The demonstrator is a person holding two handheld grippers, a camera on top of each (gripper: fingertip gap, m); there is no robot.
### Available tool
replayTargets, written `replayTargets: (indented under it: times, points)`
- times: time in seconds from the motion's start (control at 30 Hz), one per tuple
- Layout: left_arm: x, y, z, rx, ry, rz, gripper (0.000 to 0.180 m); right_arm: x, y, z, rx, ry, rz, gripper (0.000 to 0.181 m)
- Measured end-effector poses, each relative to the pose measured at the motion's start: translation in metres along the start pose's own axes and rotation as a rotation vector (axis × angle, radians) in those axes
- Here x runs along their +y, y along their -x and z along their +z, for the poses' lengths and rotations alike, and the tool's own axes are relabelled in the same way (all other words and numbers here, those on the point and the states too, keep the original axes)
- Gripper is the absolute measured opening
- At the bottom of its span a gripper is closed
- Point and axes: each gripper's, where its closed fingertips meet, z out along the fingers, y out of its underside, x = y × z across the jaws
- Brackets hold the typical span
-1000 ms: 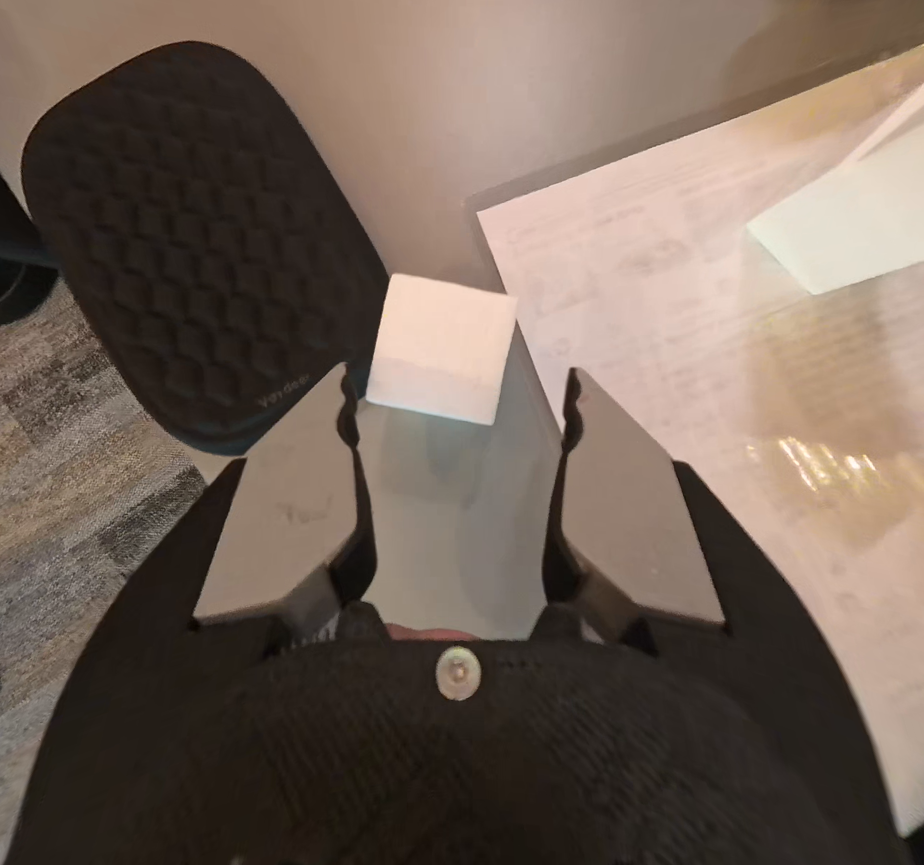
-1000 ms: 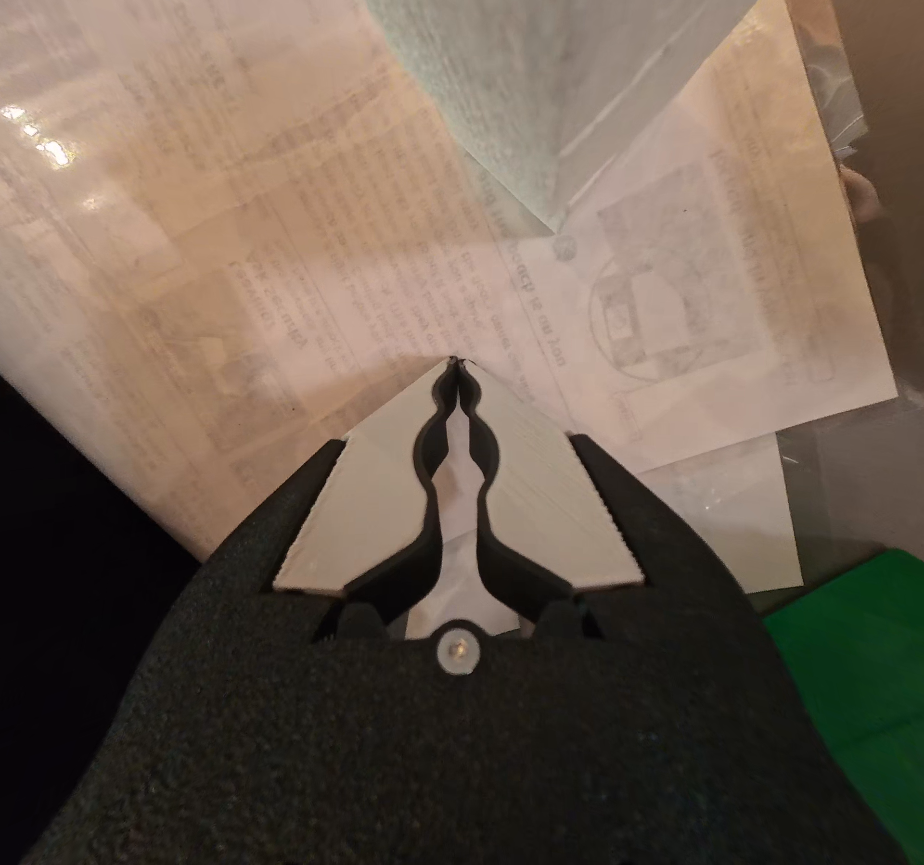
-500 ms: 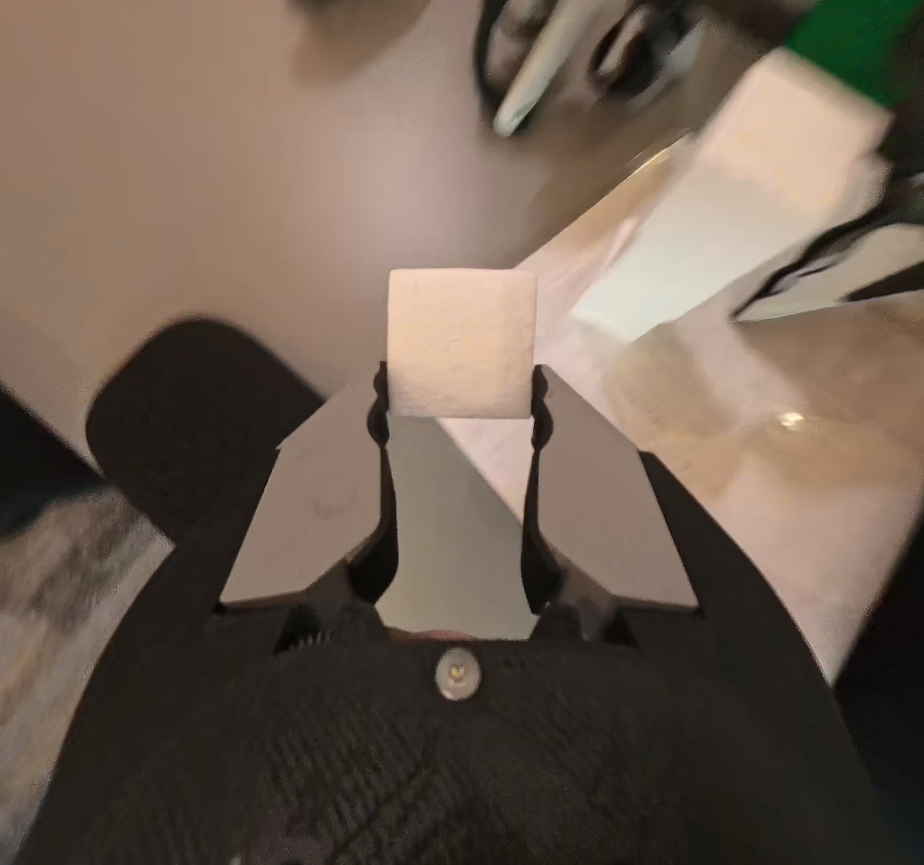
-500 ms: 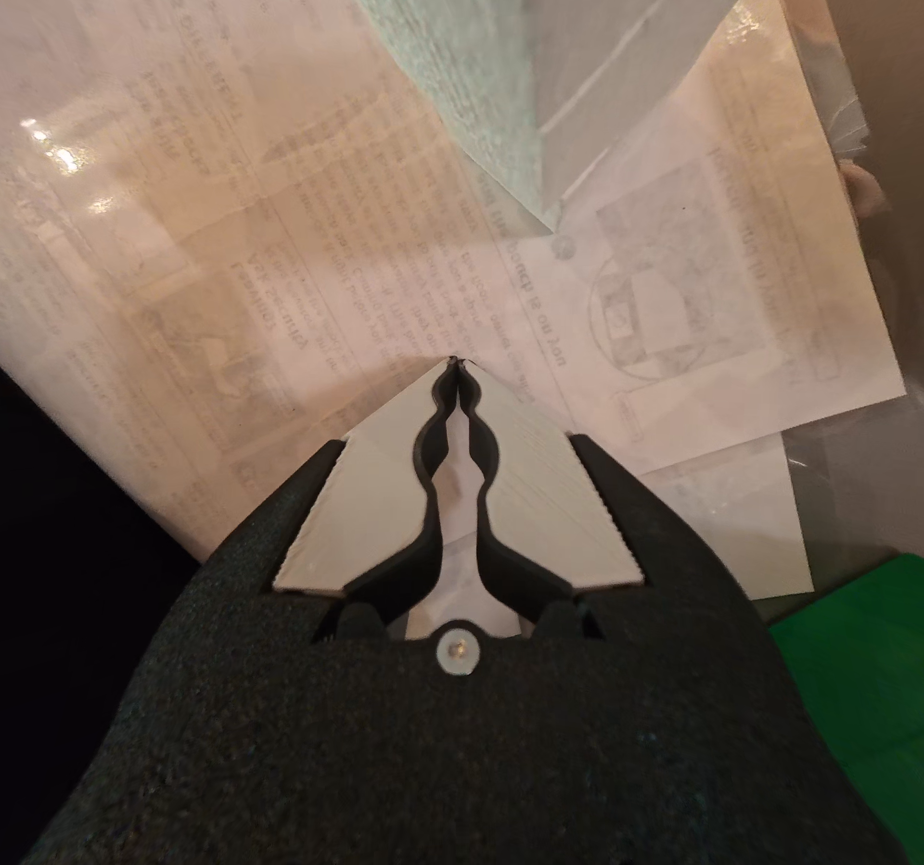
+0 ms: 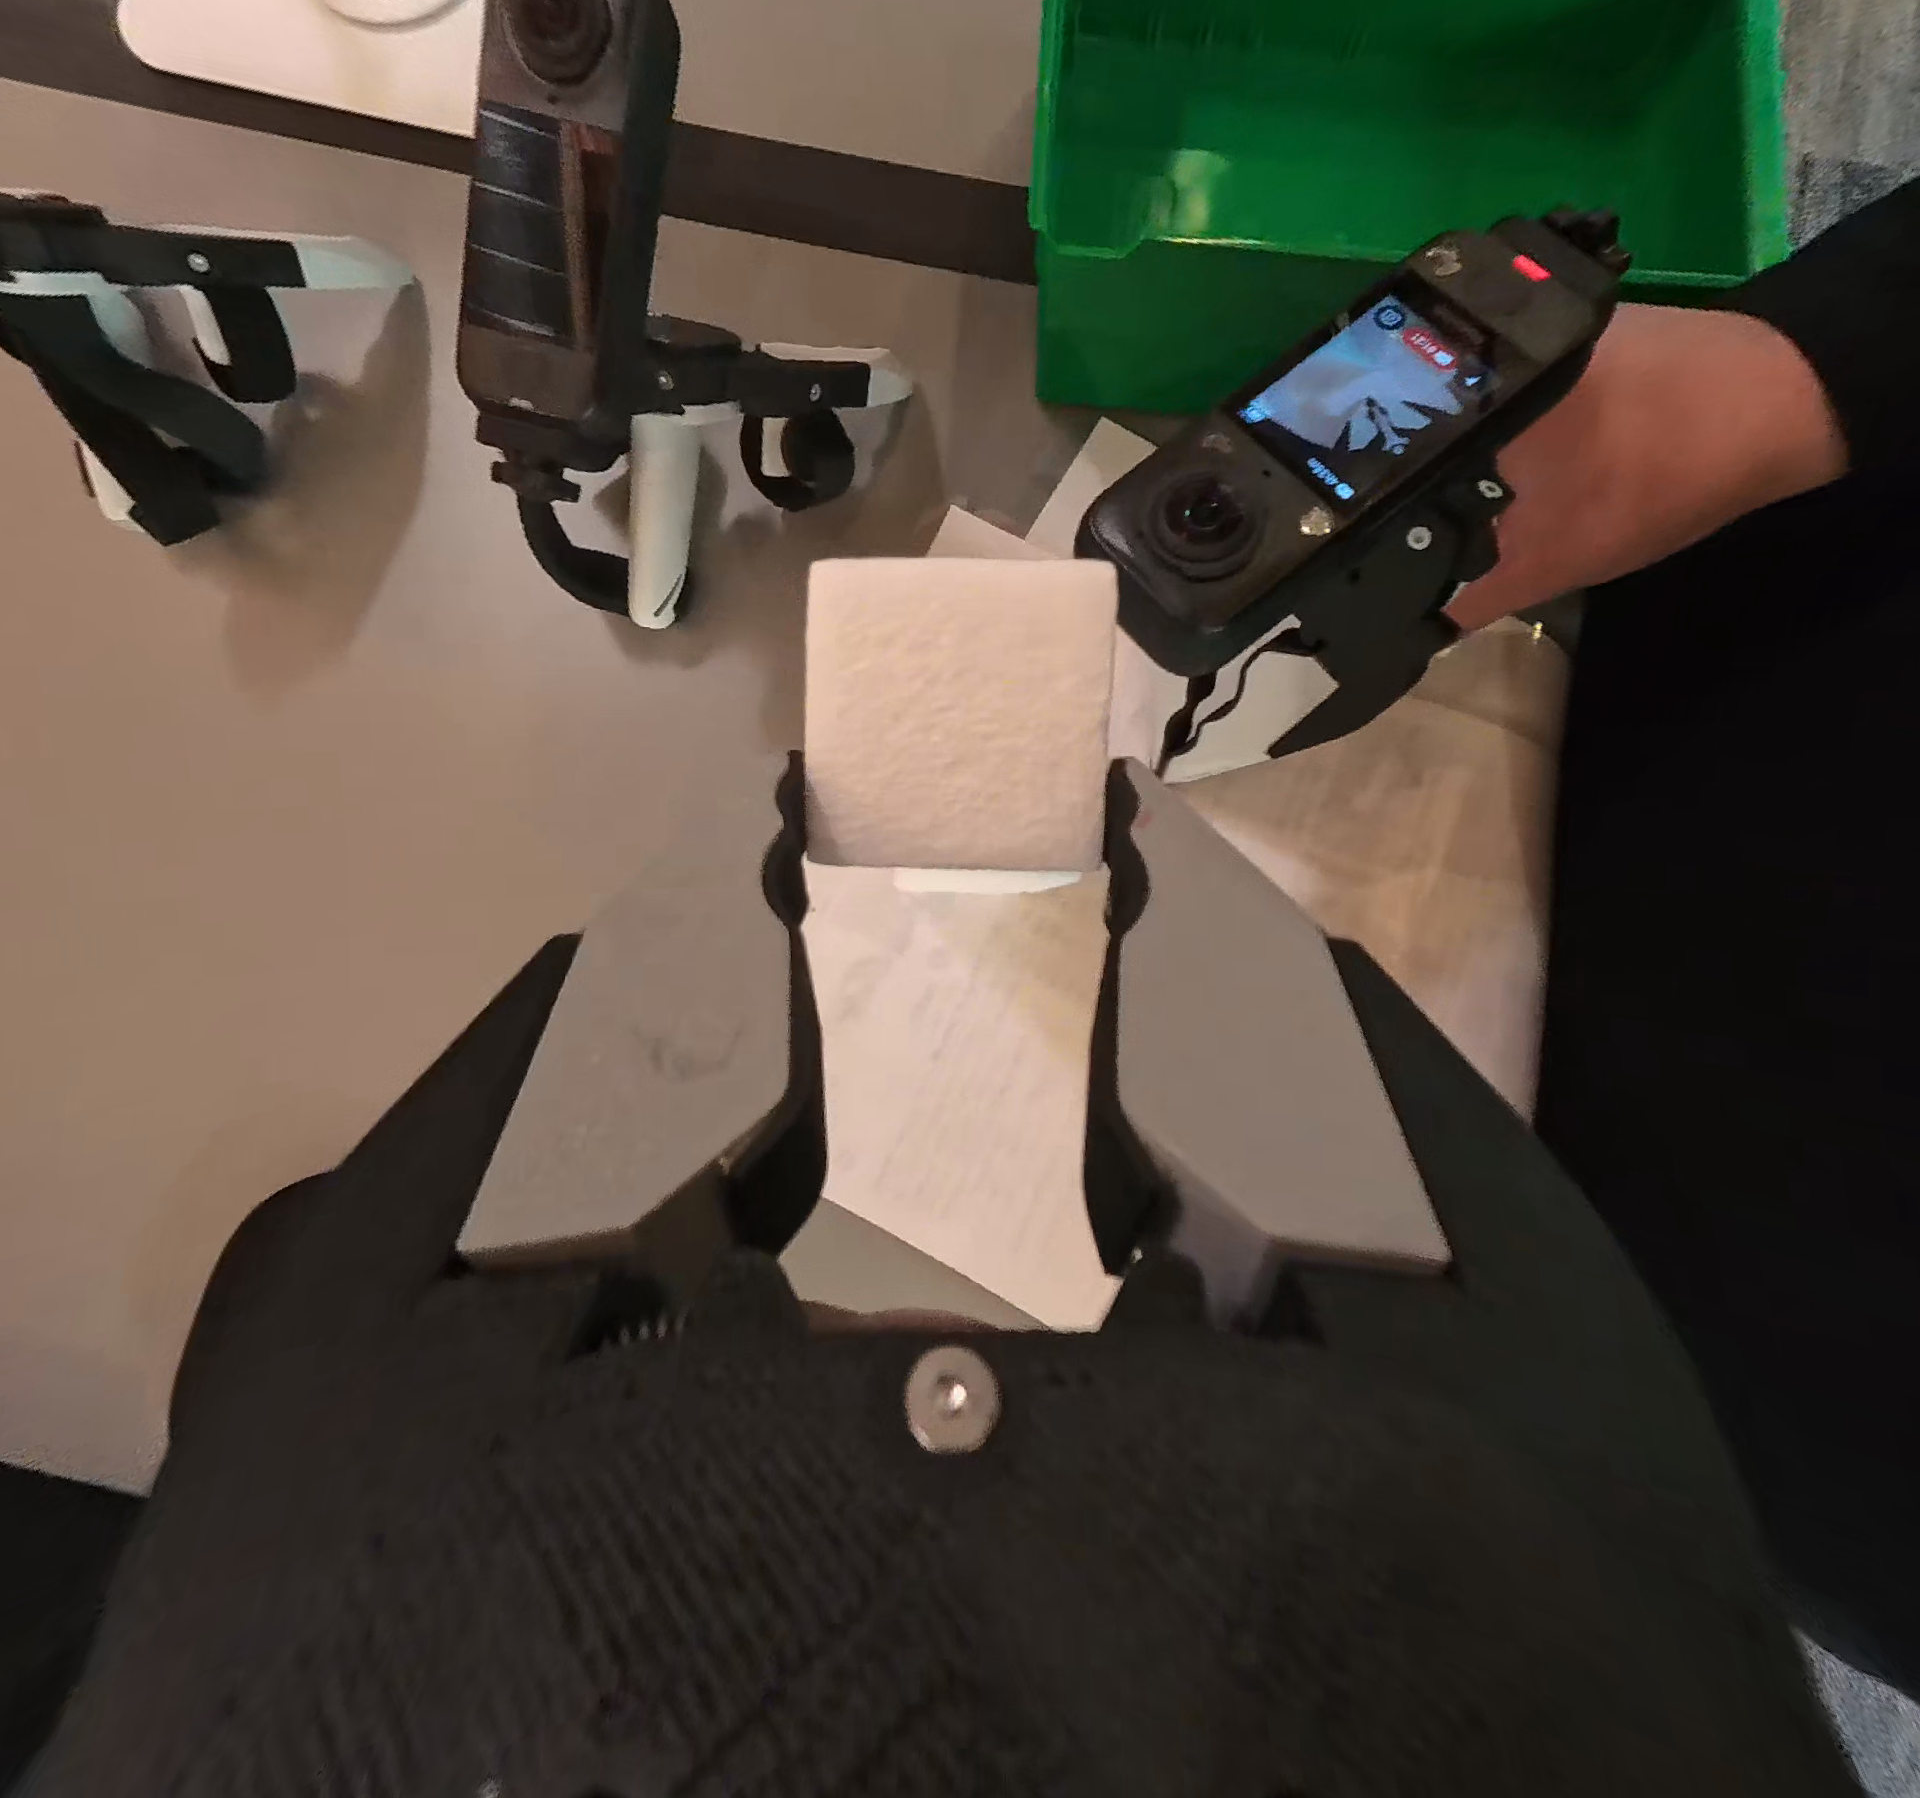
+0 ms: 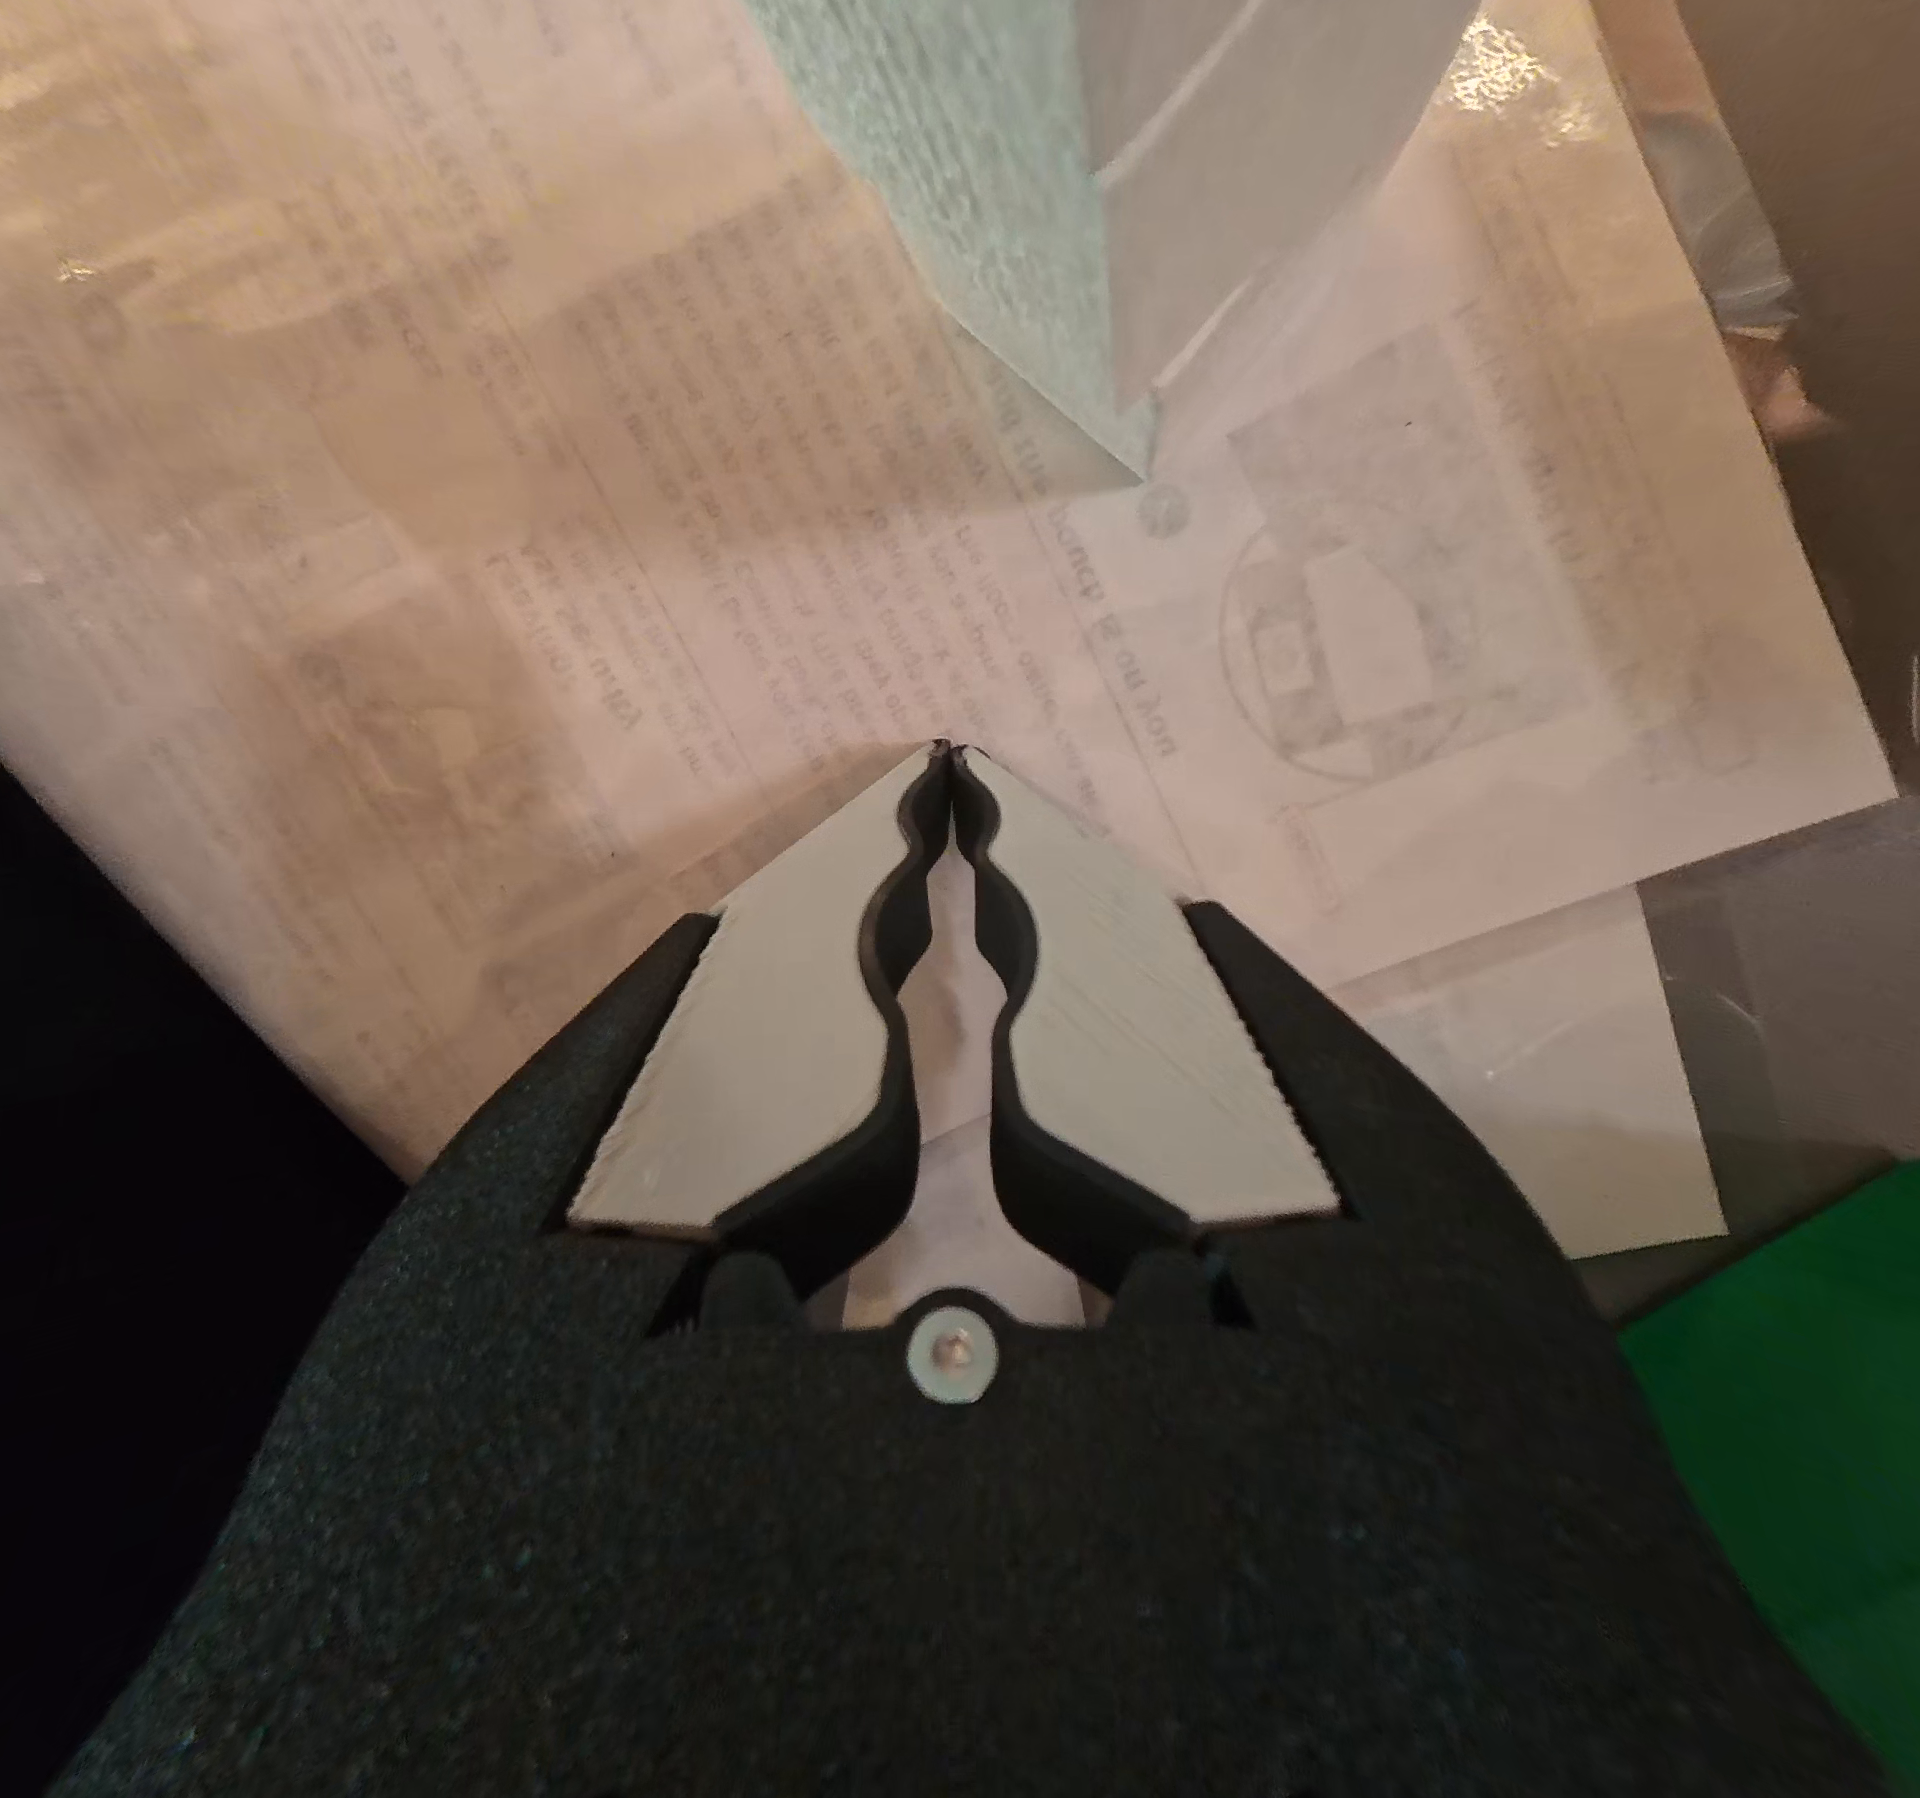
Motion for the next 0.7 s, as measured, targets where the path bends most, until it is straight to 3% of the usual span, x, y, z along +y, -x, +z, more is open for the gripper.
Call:
replayTargets:
  times: [0.2,0.43,0.57,0.7]
  points:
    - [0.012,0.001,0.007,-0.037,0.081,0.018,0.055,0.000,0.000,0.000,0.009,0.002,-0.012,0.000]
    - [0.010,-0.003,0.009,-0.015,0.042,-0.016,0.056,0.000,0.000,0.000,0.013,0.005,-0.017,0.000]
    - [0.010,-0.005,0.007,-0.014,0.026,-0.023,0.061,0.000,0.000,0.000,0.012,0.008,-0.017,0.000]
    - [0.008,0.004,-0.009,-0.087,-0.019,-0.072,0.077,0.000,0.000,0.000,0.011,0.006,-0.014,0.000]
